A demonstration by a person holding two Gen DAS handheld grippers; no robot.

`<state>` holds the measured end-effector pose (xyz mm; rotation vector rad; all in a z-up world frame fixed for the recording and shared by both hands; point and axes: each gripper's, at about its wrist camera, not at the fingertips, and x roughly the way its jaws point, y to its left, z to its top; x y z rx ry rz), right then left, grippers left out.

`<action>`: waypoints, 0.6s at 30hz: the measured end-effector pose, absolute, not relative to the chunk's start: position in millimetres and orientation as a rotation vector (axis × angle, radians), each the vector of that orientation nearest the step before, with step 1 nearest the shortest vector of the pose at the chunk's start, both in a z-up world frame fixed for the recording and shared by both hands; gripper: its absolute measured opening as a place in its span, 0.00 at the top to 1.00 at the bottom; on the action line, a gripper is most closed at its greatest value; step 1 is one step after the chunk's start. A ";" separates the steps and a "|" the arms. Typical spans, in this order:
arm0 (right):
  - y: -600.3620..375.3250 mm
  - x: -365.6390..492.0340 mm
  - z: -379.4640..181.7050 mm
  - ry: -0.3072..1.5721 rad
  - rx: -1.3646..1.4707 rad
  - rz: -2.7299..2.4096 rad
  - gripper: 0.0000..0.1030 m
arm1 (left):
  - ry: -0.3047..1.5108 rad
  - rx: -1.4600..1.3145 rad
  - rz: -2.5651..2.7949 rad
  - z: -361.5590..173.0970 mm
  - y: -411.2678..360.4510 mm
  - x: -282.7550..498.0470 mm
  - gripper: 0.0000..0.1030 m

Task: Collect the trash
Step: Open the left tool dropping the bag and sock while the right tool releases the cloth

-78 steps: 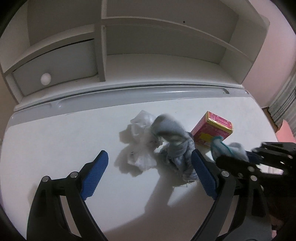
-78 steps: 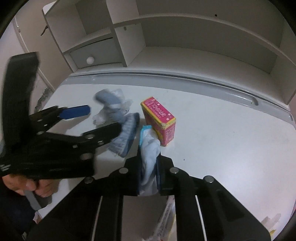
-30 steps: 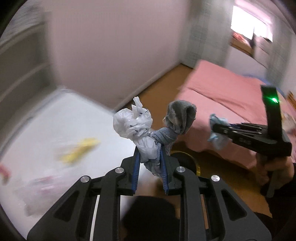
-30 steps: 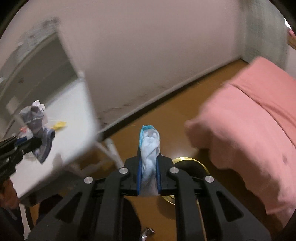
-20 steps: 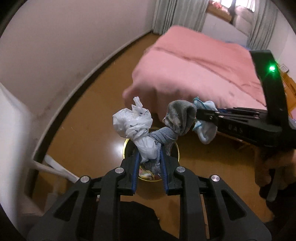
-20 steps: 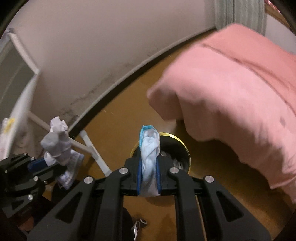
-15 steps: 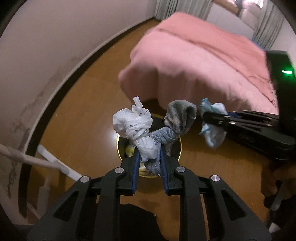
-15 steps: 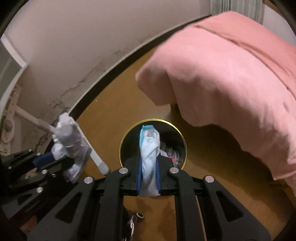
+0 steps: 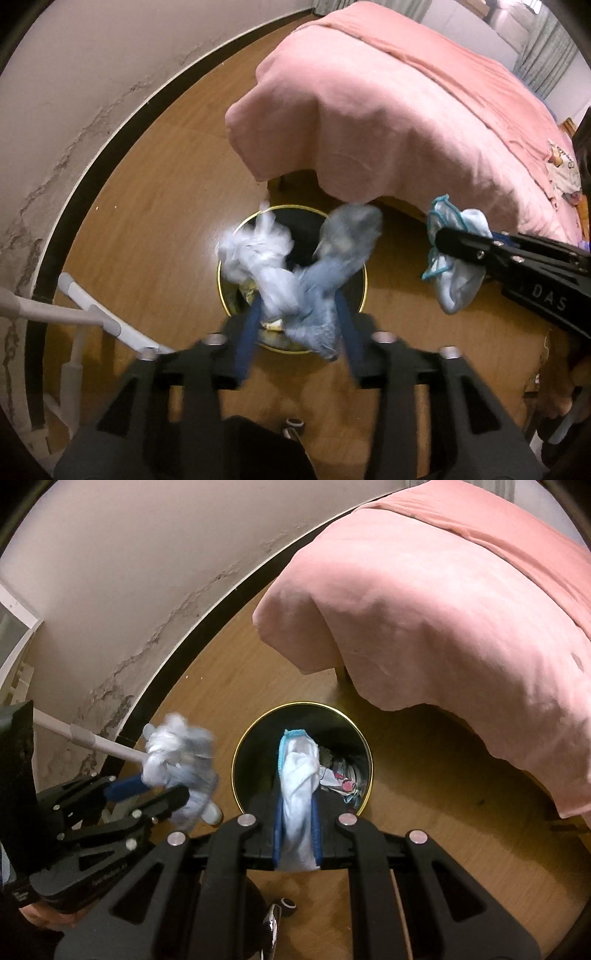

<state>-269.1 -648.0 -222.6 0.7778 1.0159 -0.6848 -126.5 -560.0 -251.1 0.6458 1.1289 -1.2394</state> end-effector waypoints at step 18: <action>-648.1 -261.3 -226.8 1.039 0.808 -0.673 0.88 | 1.102 0.607 -1.244 -234.1 -547.9 -119.1 0.45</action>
